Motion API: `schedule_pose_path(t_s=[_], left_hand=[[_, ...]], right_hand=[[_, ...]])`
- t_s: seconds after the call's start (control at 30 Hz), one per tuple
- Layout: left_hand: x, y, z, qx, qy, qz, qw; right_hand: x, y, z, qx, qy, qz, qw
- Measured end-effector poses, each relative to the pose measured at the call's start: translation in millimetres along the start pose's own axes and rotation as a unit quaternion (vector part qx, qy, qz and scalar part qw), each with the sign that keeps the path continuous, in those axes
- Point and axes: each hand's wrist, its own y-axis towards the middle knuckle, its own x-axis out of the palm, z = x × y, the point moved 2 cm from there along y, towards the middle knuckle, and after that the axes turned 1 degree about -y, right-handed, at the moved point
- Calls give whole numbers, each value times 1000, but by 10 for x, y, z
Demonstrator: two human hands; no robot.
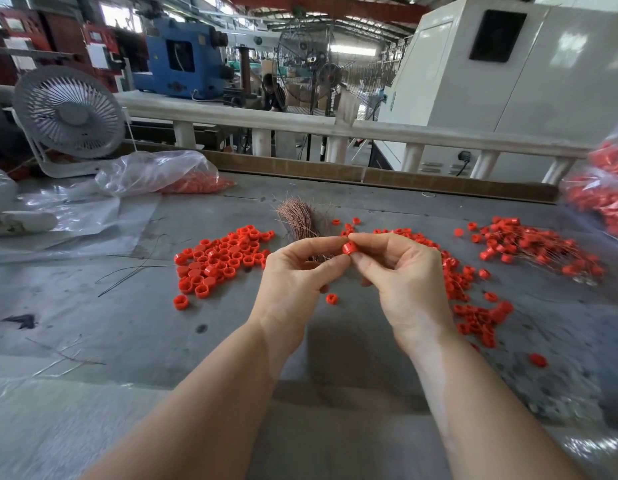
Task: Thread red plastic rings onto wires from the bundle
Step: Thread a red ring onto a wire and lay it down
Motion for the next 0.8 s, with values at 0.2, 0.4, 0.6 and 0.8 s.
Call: schedule_pose_path(t_s=[0.2,0.4,0.6,0.8], left_hand=[[-5,3,-12,4,5,7,1000],[-39,3,-14,-9,8,7,1000],[-6,-25,23,15,45,14,999],[13,-20,26,51,113,47,991]], right_hand=[[4,-11,-23,-6,2,-3,1000],[3,-29,-34,8,17,-18,1000],[-5,-29,-41,3,6,-2,1000],[16,-18,-39,16,13,-18,1000]])
